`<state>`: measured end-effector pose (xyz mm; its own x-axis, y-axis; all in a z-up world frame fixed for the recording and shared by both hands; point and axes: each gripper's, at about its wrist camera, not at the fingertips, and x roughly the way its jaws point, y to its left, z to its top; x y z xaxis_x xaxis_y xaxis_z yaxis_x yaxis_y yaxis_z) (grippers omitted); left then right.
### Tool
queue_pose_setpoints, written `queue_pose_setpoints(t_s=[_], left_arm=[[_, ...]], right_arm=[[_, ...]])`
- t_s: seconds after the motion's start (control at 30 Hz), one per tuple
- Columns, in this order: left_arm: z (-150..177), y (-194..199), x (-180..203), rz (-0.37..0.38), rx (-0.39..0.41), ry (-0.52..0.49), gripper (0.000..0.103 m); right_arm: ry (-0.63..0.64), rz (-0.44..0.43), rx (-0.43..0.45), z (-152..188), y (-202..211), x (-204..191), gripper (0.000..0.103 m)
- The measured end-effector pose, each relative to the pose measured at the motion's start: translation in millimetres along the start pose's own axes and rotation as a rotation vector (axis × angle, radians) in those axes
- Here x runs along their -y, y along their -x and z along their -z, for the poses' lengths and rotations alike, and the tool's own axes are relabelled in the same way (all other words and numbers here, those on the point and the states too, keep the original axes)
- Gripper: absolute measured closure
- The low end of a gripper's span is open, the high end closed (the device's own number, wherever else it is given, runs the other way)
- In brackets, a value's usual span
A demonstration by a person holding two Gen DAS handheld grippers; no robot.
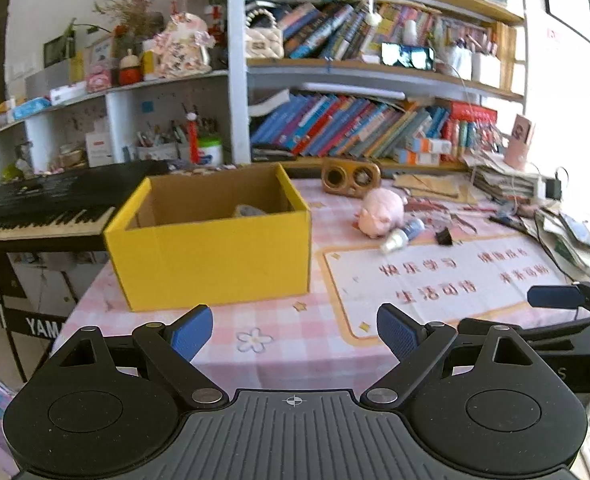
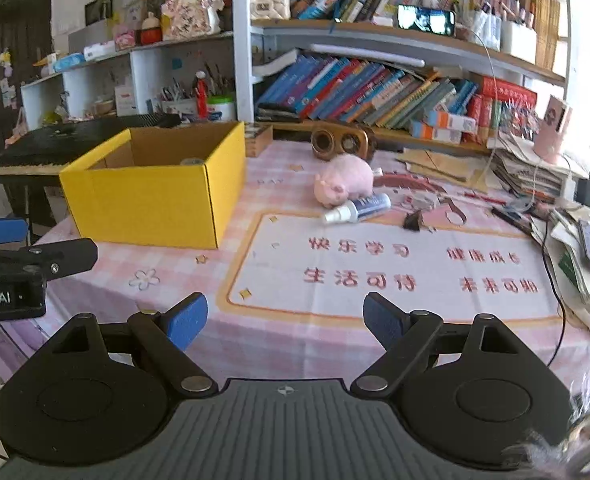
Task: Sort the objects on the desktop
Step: 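Withdraw both tools from the box back toward the table, then move both tools toward the spray bottle and black binder clip beside the plush pig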
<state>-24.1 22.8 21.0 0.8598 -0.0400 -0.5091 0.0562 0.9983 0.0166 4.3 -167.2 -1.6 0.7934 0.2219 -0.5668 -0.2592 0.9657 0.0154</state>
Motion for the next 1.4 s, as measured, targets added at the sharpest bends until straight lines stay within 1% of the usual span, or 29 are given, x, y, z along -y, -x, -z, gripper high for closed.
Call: queue_pose_setpoints(t_s=[0.13, 0.3, 0.53, 1.23, 1.4], left_arm=[[2.7, -6.7, 8.2, 0.029, -0.037, -0.023, 0.011], [3.0, -17.5, 15.6, 0.052, -0.071, -0.017, 0.011], [-1.5, -31.3, 25.6, 0.073, -0.09, -0.007, 0.011], [-21.3, -79.6, 83.0, 0.188, -0.123, -0.069, 0.011], [-25.8, -90.6, 93.4, 0.196, -0.129, -0.08, 0.011]], right_arm=[[-0.007, 0.014, -0.027, 2.0, -2.9, 4.1, 0.018], [-0.005, 0.032, -0.046, 2.5, -5.8, 10.9, 0.018], [0.009, 0.05, -0.06, -1.1, -11.5, 23.1, 0.018], [-0.065, 0.156, -0.106, -5.6, -24.7, 87.6, 0.017], [-0.075, 0.162, -0.121, -10.2, -35.0, 102.1, 0.017]])
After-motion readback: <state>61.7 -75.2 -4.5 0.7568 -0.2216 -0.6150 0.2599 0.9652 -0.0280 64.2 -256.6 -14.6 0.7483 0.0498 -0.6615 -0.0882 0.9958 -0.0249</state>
